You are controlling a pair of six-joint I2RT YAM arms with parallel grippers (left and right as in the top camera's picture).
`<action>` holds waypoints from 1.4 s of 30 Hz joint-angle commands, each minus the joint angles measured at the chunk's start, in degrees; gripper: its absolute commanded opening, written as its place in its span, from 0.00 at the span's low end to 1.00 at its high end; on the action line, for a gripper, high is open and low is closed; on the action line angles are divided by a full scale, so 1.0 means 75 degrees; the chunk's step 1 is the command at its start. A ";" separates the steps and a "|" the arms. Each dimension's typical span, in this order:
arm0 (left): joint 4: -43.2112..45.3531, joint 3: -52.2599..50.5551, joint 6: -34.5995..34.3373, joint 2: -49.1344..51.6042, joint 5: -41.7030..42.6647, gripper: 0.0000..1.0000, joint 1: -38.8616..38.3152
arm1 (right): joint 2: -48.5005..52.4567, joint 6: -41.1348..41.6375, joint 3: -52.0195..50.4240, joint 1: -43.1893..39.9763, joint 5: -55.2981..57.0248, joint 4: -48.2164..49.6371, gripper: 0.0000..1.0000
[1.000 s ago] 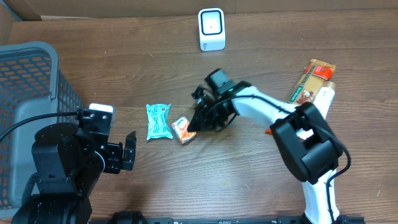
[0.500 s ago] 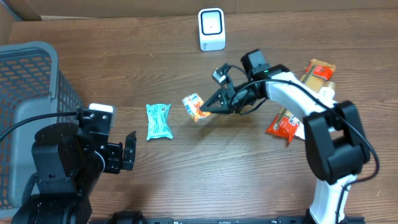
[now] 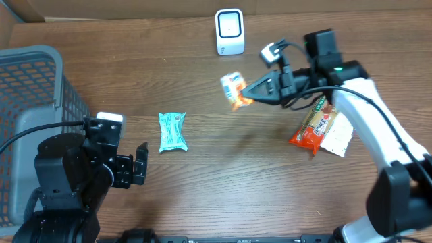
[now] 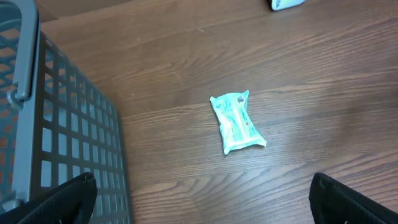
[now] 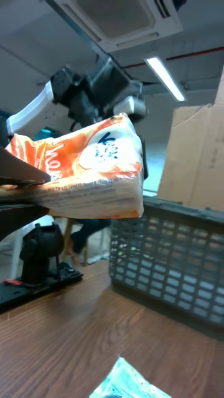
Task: Scan the item barcode
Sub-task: 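Lift the orange box and raise it to the scanner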
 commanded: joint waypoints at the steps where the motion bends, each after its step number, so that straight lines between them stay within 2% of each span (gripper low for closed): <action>1: 0.0029 0.0017 0.0169 0.0003 -0.0070 1.00 0.0029 | -0.0641 0.0405 0.0044 -0.0274 -0.0259 0.0085 0.04; 14: 0.0032 0.0017 0.0169 0.0003 -0.0070 1.00 0.0029 | -0.0892 0.0446 0.0041 -0.0408 -0.0259 0.0437 0.03; 18: 0.0032 0.0017 0.0169 0.0003 -0.0070 1.00 0.0029 | -0.0892 0.1154 0.0041 -0.0254 -0.0219 0.1134 0.03; 20: 0.0029 0.0017 0.0169 0.0003 -0.0070 1.00 0.0029 | -0.0892 0.2020 0.0044 -0.0131 -0.0219 0.2110 0.03; 22: 0.0029 0.0017 0.0169 0.0003 -0.0070 1.00 0.0029 | -0.0892 0.3229 0.0041 0.0026 -0.0221 0.3634 0.03; 28: 0.0029 0.0017 0.0169 0.0003 -0.0070 1.00 0.0029 | -0.0670 0.7845 0.0041 0.0268 -0.0256 0.9897 0.03; 30: 0.0029 0.0017 0.0169 0.0003 -0.0070 1.00 0.0029 | -0.0545 0.8256 0.0041 0.0268 -0.0256 1.0611 0.04; 32: 0.0032 0.0017 0.0169 0.0003 -0.0070 0.99 0.0029 | -0.0408 0.8029 0.0032 0.0303 -0.0254 1.0343 0.04; 37: 0.0032 0.0017 0.0169 0.0003 -0.0070 1.00 0.0029 | 0.0195 0.6764 0.0032 0.0469 -0.0189 0.8655 0.04; 42: 0.0032 0.0017 0.0169 0.0003 -0.0070 1.00 0.0029 | 0.0892 0.4727 0.0032 0.0475 0.0431 0.6333 0.04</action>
